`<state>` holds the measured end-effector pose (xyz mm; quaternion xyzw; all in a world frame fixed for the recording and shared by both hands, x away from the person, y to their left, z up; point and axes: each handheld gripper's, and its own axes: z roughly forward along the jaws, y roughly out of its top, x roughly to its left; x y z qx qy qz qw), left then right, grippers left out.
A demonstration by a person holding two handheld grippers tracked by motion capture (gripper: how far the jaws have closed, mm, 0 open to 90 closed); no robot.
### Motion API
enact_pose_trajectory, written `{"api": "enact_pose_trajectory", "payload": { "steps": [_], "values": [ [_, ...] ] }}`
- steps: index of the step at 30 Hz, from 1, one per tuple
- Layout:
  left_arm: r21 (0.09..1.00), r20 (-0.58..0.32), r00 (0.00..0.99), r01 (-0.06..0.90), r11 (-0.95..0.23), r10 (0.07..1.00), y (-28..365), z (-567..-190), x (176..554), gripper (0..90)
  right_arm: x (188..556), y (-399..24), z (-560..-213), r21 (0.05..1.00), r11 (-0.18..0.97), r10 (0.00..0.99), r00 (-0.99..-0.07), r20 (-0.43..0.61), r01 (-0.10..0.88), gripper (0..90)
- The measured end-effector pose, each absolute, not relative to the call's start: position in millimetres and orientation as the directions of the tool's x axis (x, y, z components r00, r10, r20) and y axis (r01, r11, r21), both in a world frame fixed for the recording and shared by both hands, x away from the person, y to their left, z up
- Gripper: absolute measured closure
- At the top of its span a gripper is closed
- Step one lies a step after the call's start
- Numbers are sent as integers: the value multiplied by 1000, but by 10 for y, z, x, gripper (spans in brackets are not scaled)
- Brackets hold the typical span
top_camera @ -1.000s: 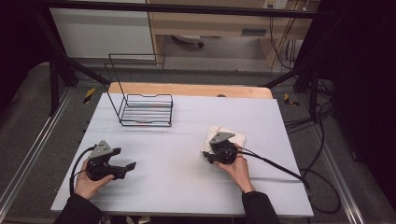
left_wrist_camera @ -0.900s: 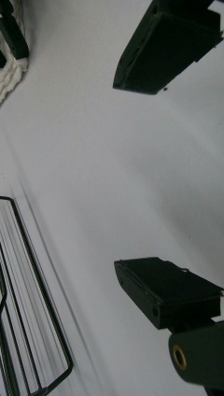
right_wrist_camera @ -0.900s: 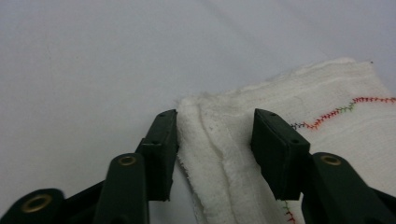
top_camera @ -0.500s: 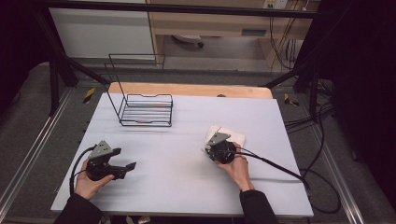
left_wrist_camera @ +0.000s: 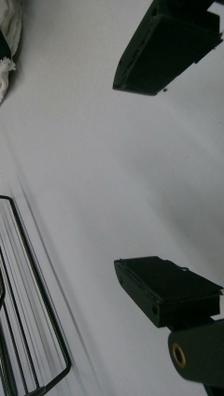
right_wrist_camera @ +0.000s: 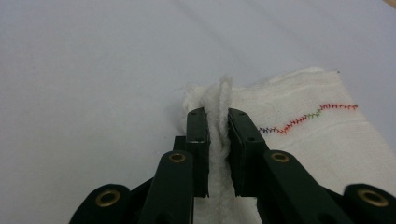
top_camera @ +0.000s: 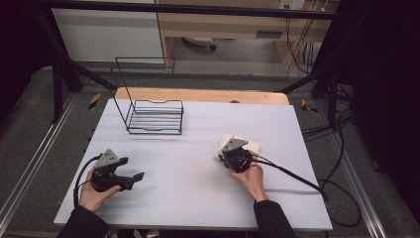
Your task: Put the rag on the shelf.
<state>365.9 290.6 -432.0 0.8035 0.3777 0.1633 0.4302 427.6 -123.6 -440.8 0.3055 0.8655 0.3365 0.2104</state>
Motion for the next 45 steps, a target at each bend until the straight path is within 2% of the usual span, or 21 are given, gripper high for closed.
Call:
{"api": "enact_pose_trajectory", "payload": {
  "steps": [13, 32, 45],
  "values": [
    [815, -62, 659, 467, -343, 749, 2904, -4316, 3657, 119, 4064, -1137, -4244, 763, 519, 606, -795, -11, 385, 799],
    [815, -63, 656, 469, -341, 752, 2909, -4311, 3656, 119, 3741, -645, -4284, 764, 558, 461, -886, 40, 325, 797],
    [813, -62, 657, 470, -344, 751, 2903, -4311, 3656, 120, 3581, -559, -4313, 773, 562, 385, -920, 70, 294, 793]
  ]
}}
